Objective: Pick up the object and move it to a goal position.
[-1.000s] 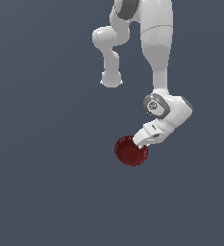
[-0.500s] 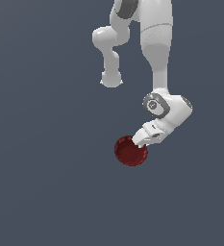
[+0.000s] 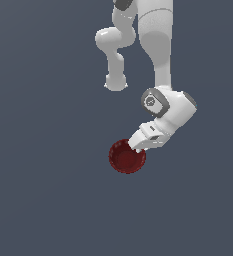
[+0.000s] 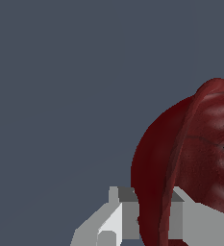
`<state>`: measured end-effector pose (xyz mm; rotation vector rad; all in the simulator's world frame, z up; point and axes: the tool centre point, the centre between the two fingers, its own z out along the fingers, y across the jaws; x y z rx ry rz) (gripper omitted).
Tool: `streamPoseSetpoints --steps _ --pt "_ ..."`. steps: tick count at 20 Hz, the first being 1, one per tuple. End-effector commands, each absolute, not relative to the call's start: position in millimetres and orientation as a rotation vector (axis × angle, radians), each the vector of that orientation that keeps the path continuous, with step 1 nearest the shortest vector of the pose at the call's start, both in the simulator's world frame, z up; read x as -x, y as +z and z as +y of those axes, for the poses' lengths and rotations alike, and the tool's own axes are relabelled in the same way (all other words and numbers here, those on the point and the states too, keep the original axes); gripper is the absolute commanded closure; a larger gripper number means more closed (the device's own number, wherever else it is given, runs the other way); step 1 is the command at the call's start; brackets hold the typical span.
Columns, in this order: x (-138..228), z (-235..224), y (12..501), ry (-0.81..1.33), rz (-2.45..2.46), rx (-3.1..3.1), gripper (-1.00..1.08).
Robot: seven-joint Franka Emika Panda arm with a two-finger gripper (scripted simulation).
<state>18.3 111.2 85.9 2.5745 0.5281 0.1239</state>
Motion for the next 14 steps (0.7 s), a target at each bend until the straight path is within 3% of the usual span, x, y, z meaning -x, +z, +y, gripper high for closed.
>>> streamPoseSetpoints --steps 1,14 --pt "-26 94 107 0.128 0.526 -2.574 1.08" --pt "-70 -7 221 0.13 0.527 -2.576 1.08"
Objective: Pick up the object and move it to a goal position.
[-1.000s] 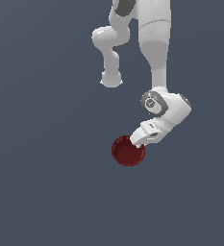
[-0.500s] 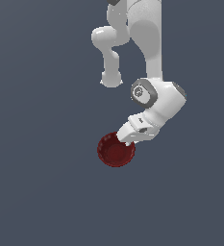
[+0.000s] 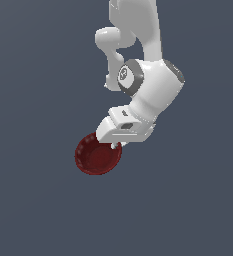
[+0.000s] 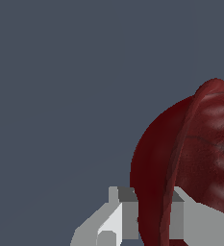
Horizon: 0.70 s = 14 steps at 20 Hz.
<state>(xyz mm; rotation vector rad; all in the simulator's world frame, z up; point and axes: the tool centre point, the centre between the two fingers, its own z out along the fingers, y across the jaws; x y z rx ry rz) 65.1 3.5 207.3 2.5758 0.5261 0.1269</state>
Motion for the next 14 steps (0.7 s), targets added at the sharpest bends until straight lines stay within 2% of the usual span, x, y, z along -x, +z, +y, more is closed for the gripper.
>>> streamPoseSetpoints --steps 1,14 --pt "-73 -13 228 0.13 0.527 -2.576 1.08" --pt "-96 -57 278 0.129 0.526 -2.577 1.08"
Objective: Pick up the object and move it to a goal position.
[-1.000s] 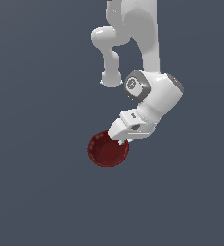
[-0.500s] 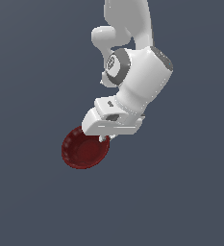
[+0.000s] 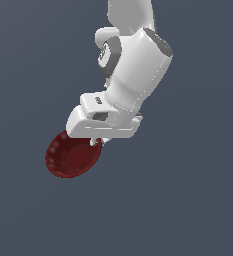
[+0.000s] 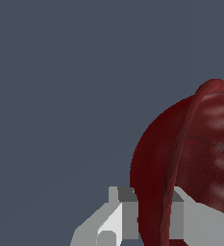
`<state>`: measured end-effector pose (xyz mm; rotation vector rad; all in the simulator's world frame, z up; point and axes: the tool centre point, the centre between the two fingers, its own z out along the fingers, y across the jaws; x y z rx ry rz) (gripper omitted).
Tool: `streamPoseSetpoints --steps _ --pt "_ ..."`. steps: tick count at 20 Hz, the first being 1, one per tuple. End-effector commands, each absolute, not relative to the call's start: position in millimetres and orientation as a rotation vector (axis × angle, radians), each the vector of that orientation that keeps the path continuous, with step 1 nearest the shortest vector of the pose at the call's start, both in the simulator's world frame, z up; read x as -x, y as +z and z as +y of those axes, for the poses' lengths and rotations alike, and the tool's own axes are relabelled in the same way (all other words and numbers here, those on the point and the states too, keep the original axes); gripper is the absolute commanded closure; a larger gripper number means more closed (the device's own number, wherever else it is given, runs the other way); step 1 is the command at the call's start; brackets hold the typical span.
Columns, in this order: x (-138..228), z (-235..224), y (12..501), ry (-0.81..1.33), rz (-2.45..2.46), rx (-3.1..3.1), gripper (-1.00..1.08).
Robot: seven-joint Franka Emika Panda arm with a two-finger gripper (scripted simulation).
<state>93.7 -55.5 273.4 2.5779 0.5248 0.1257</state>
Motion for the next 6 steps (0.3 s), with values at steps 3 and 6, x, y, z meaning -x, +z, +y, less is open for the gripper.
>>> streamPoseSetpoints --steps 3,6 --pt "-96.3 -57.6 277.9 0.129 0.525 -2.577 1.08" --pt "-95.9 -56.1 276.3 0.129 0.525 -2.577 1.08"
